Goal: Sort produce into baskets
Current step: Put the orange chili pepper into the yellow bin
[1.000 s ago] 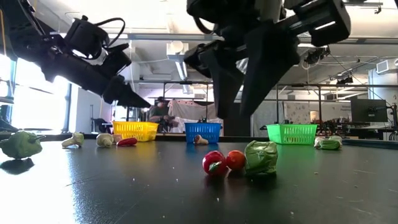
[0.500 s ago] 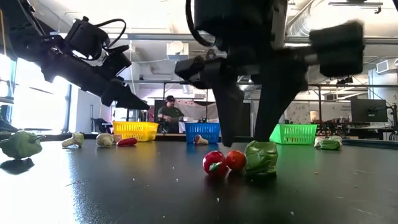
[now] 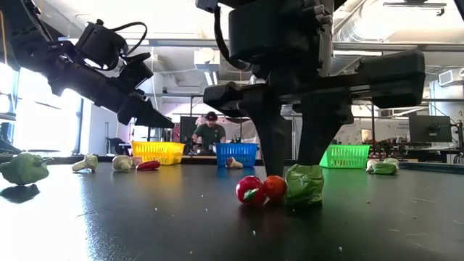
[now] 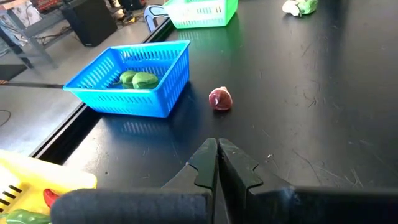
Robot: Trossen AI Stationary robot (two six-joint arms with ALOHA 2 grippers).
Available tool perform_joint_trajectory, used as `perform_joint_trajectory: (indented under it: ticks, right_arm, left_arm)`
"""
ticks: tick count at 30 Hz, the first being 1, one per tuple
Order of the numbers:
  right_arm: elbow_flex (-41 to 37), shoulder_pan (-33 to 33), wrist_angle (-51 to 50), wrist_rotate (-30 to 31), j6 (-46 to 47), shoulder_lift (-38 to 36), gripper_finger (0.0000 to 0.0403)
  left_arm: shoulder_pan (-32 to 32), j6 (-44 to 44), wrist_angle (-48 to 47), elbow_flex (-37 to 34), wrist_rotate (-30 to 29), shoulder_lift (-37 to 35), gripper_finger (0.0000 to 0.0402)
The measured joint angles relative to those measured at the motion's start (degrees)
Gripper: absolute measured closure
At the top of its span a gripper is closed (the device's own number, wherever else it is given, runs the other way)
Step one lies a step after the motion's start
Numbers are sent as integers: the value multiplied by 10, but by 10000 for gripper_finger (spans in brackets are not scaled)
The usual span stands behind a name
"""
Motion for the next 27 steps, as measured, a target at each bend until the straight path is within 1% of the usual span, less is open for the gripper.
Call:
perform_joint_trajectory:
  ticks: [6, 8, 14, 18, 23, 27]
  right_arm:
    - [0, -1, 1, 0, 4, 0, 385]
    - [0, -2, 1, 0, 16, 0, 396]
    - [0, -13, -5, -8, 60, -1, 397]
    - [-1, -27, -18, 4, 82, -13, 400]
    - [-2, -60, -26, 11, 120, -41, 401]
    - [-34, -99, 5, 15, 143, -59, 402]
  left_arm:
    - [0, -3, 0, 0, 0, 0, 401]
    - [0, -3, 0, 0, 0, 0, 401]
    - [0, -15, 0, 0, 0, 0, 401]
    - [0, -16, 0, 0, 0, 0, 401]
    - [0, -16, 6, 0, 0, 0, 401]
    - [0, -27, 6, 0, 1, 0, 401]
